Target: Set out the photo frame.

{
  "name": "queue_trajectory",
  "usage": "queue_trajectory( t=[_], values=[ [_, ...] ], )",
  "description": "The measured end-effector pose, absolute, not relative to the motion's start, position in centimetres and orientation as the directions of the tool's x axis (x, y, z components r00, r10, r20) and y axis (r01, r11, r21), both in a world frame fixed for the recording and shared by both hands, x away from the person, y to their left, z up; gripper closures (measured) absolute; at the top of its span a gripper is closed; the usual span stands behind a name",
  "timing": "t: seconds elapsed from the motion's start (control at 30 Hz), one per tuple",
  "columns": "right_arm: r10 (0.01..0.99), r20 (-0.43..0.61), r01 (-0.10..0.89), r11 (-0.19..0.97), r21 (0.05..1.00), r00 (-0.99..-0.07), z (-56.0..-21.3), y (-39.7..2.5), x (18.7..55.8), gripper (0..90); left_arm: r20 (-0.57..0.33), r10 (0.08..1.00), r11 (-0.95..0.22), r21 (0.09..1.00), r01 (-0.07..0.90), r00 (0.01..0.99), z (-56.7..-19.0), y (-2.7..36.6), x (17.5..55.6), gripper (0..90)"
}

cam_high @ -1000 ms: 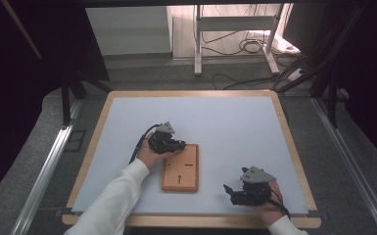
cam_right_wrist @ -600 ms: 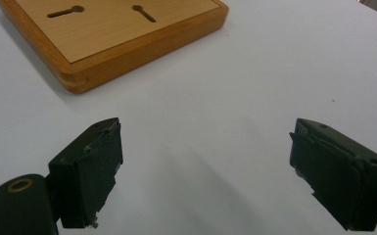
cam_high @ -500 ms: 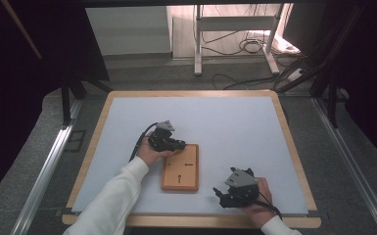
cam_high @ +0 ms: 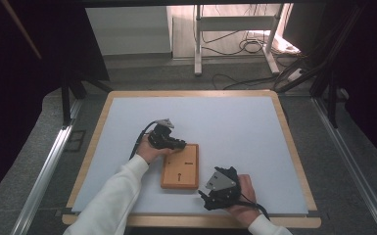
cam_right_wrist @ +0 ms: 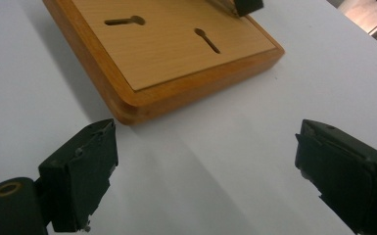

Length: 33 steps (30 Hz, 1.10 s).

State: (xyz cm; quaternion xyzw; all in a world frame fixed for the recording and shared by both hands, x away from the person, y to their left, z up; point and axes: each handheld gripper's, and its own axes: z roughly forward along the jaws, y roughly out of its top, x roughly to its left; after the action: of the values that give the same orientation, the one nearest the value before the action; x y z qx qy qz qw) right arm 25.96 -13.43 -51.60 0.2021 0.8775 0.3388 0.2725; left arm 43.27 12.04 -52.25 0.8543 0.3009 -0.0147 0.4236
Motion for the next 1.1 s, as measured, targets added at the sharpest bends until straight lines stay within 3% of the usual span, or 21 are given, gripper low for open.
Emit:
queue_trajectory(
  t=[0.53,1.1],
  values=[
    [0.469,-0.435,0.096,0.757,0.647,-0.769,-52.7,-8.6,26.2,7.7,-0.336,0.5,-0.449,0.687,0.571,0.798,-52.1,12.1,44.0,82.9],
    [0.456,-0.515,0.054,0.784,0.619,-0.726,-53.0,-7.4,26.7,11.3,-0.348,0.512,-0.436,0.683,0.587,0.785,-52.1,12.1,44.0,82.8]
  ],
)
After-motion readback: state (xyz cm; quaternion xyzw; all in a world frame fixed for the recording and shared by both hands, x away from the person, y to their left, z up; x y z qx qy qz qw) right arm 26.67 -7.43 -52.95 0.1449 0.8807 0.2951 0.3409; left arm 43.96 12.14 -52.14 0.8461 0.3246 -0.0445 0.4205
